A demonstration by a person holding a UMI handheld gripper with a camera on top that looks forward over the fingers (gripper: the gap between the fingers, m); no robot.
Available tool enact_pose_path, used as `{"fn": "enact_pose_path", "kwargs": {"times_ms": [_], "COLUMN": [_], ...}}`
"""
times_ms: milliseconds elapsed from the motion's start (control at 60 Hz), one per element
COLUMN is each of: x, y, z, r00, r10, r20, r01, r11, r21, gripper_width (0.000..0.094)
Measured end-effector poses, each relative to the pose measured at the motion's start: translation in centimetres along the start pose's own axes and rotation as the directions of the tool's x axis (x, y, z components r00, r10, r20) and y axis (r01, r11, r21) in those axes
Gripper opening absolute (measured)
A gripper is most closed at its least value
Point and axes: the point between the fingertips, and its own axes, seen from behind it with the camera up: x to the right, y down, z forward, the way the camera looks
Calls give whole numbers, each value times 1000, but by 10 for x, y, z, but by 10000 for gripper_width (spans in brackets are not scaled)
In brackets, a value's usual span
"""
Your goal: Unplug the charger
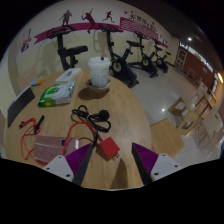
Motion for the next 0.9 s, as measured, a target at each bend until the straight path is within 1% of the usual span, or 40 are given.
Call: {"fn": "enact_pose_path", "kwargs": {"times_ms": [50, 150, 283, 450, 550, 683, 833, 900], "x": [2, -7, -30, -44, -51, -54, -61, -61], "y": [-2, -4, 14, 47, 66, 84, 86, 81], "z": [-28, -93, -195, -292, -321, -332, -334, -333], "r00": [1000, 1000, 996, 996, 996, 998, 997, 998], "r10": [-1, 11, 39, 42, 34, 38, 28, 18], "r20": [1, 24, 86, 84, 77, 55, 65, 63], "r01": [1, -12, -45, -48, -40, -42, -33, -24], "r11": [1000, 998, 997, 996, 996, 996, 997, 995], "r21": [12, 56, 68, 69, 76, 77, 76, 95], "gripper_width": [864, 867, 857, 853, 853, 858, 859, 855]}}
